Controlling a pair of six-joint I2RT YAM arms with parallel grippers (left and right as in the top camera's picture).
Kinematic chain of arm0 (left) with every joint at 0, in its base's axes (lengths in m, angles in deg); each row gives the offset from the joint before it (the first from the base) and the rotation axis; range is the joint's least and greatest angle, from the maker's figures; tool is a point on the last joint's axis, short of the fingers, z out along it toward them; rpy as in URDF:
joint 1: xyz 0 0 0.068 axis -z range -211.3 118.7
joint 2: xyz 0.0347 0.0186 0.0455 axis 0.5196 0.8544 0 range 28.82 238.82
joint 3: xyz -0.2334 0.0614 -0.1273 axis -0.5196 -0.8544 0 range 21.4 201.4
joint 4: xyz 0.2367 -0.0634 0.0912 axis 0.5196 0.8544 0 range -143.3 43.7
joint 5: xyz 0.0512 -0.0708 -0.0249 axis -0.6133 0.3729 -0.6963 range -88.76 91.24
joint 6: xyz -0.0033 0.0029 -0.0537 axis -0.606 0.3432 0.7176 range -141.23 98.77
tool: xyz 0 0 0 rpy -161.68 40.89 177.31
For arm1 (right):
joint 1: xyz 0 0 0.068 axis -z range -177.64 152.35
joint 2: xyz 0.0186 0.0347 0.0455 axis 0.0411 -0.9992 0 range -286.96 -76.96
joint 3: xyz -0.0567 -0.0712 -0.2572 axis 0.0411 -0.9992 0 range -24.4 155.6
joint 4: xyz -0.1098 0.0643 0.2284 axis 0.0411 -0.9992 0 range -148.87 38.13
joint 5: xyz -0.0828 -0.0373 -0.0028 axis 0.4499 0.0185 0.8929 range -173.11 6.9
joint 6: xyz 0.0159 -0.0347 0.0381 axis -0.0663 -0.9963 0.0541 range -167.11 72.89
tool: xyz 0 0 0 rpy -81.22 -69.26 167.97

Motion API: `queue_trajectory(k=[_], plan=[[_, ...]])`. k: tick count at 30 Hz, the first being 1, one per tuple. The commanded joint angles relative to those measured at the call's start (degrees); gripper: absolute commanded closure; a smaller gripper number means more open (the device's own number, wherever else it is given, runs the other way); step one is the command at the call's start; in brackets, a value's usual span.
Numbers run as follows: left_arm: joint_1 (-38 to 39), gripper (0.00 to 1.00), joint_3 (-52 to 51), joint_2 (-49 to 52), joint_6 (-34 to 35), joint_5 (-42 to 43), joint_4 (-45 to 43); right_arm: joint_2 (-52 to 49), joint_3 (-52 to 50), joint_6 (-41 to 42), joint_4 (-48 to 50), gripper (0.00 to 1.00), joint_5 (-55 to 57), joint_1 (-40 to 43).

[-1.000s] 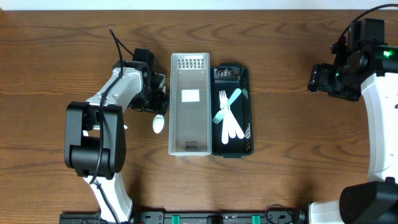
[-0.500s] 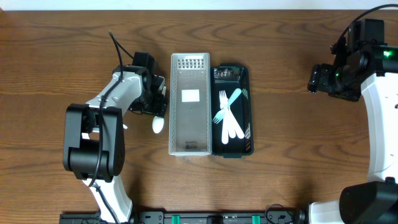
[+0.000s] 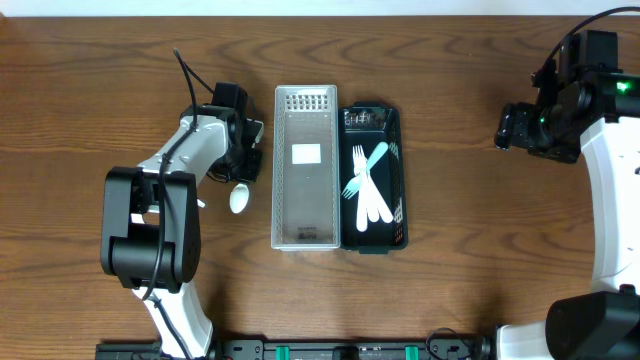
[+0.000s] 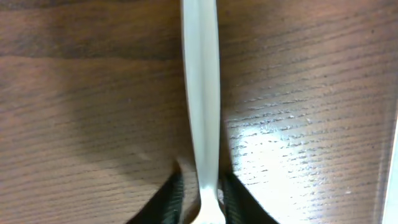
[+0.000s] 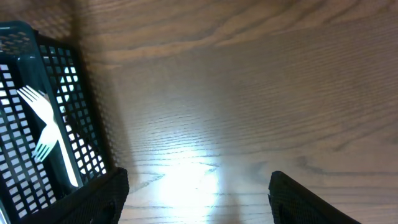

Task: Pack container
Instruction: 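Carry the white spoon into the white basket and release it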

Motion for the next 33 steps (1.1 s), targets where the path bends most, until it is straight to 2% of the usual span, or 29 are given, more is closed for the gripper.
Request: queue_trajectory(k=[1,10,19,27,33], plan=[[0.13,0.81,-1.95,1.75,-0.07,1.62,0.11,0.04,-0.33,-0.61,-0.07,0.25,-0.37,-0.52],[0.13,0.94,-1.95,1.75,-0.04,1.38,0.09,0.04,-0.33,-0.61,-0.07,0.25,-0.37,-0.52],[0.13,0.94,-1.09,0.09,2.97,-1.4,1.55,0.04,-0.33,-0.61,-0.13,0.25,-0.37,-0.52],[0.37,0.94,6.1,-13.53,4.74,-1.6,11.34,0.04,-0.33,-0.63,-0.26,0.25,-0.37,-0.52],[5.9,0.94,7.48,-26.38,7.32,-1.57,14.64,0.04,-0.33,-0.61,0.0,0.25,-0.37,-0.52]])
